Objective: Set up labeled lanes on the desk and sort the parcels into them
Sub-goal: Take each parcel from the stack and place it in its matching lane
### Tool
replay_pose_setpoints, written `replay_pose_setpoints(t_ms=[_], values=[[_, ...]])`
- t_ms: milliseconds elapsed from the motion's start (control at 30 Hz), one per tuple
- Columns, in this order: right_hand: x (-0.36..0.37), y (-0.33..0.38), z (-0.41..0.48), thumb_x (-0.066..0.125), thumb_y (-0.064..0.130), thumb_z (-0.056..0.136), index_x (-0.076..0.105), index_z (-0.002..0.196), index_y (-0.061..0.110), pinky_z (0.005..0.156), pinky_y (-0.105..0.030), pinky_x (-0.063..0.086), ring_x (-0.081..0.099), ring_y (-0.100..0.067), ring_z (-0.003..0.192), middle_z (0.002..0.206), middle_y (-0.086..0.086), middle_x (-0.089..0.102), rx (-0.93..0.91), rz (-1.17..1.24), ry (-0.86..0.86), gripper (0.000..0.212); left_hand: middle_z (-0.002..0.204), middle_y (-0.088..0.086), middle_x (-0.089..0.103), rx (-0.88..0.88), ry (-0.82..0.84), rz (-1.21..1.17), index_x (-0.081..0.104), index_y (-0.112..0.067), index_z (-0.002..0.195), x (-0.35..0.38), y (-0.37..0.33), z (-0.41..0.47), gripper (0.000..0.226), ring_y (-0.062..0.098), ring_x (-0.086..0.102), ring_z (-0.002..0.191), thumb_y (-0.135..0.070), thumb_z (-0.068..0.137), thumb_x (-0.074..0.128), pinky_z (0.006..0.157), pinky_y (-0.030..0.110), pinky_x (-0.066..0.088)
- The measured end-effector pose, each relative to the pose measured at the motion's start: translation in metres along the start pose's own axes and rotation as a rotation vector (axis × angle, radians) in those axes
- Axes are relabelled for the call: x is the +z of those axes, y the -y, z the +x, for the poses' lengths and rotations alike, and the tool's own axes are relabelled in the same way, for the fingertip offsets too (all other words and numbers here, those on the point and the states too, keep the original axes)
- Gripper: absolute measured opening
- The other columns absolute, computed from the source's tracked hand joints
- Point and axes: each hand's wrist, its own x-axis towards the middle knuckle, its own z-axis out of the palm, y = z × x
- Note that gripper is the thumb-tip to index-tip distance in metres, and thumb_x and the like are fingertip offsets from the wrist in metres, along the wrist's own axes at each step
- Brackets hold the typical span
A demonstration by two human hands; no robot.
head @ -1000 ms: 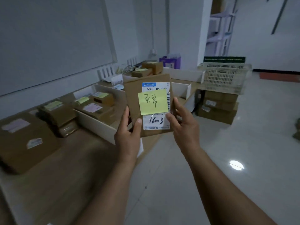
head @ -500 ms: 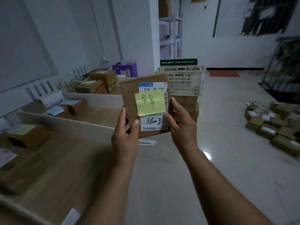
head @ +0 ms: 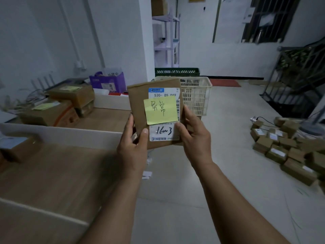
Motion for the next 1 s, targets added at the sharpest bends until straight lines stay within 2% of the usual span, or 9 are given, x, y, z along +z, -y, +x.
replay_pose_setpoints(t_ms=[167,267,367,500,667,767,900,1000], values=[[0.02,-0.05,0.078,0.061,0.023,0.09,0.043,0.14,0.038,0.094,-0.037,0.053,0.057,-0.005,0.114,0.128,0.016,0.056,0.004,0.048,0.034,0.054,0.126,-0.013,0.056,0.021,-0.041,0.02,0.041,-0.029,0.142,0.056,0.023,0.065,0.054,-0.027,0.052,0.086,-0.018,0.092,0.058,0.069,-0.005,0.041],[0.031,-0.073,0.137,0.06,0.023,0.091,0.043,0.141,0.035,0.09,-0.022,0.052,0.056,-0.001,0.109,0.121,0.02,0.056,-0.011,0.027,0.093,0.054,0.122,-0.015,0.055,0.002,-0.078,0.019,0.039,-0.03,0.143,0.093,0.03,0.108,0.055,-0.03,0.05,0.083,-0.018,0.093,0.057,0.063,-0.004,0.041],[0.047,-0.094,0.193,0.06,0.022,0.091,0.043,0.141,0.034,0.09,-0.036,0.055,0.057,-0.005,0.109,0.122,0.017,0.056,-0.019,0.062,0.161,0.054,0.12,-0.016,0.053,-0.046,-0.147,0.031,0.037,-0.032,0.143,0.125,0.034,0.148,0.056,-0.032,0.049,0.08,-0.018,0.093,0.057,0.059,-0.003,0.04],[0.081,-0.125,0.245,0.061,0.023,0.09,0.043,0.14,0.034,0.096,-0.042,0.05,0.055,-0.011,0.114,0.129,0.01,0.056,-0.024,0.06,0.25,0.054,0.113,-0.018,0.052,-0.111,-0.248,0.052,0.036,-0.032,0.143,0.151,0.05,0.187,0.056,-0.033,0.049,0.075,-0.017,0.093,0.056,0.057,-0.004,0.04],[0.148,-0.153,0.282,0.06,0.023,0.092,0.044,0.14,0.032,0.096,-0.043,0.049,0.054,-0.009,0.115,0.131,0.013,0.055,-0.023,0.13,0.395,0.052,0.105,-0.026,0.054,-0.113,-0.399,0.13,0.037,-0.025,0.143,0.149,0.082,0.233,0.055,-0.03,0.052,0.08,-0.013,0.093,0.056,0.062,-0.004,0.04],[0.195,-0.16,0.299,0.057,0.027,0.093,0.043,0.141,0.033,0.098,-0.044,0.048,0.052,-0.011,0.12,0.135,0.01,0.054,-0.017,0.175,0.489,0.05,0.117,-0.017,0.058,-0.135,-0.495,0.196,0.037,-0.028,0.143,0.136,0.106,0.265,0.056,-0.027,0.054,0.083,-0.017,0.092,0.057,0.067,-0.003,0.041],[0.257,-0.159,0.318,0.049,0.049,0.088,0.039,0.137,0.047,0.092,-0.044,0.053,0.054,-0.007,0.118,0.132,0.017,0.055,-0.032,0.202,0.656,0.05,0.133,-0.006,0.056,-0.19,-0.621,0.331,0.035,-0.03,0.144,0.112,0.133,0.301,0.059,0.001,0.055,0.109,-0.03,0.09,0.059,0.086,0.013,0.041],[0.297,-0.157,0.326,0.049,0.045,0.091,0.039,0.133,0.052,0.089,-0.04,0.055,0.056,-0.005,0.113,0.127,0.021,0.056,-0.068,0.204,0.764,0.044,0.132,-0.005,0.054,-0.213,-0.69,0.388,0.036,-0.027,0.144,0.094,0.147,0.319,0.058,0.0,0.049,0.106,-0.026,0.091,0.06,0.077,0.005,0.037]])
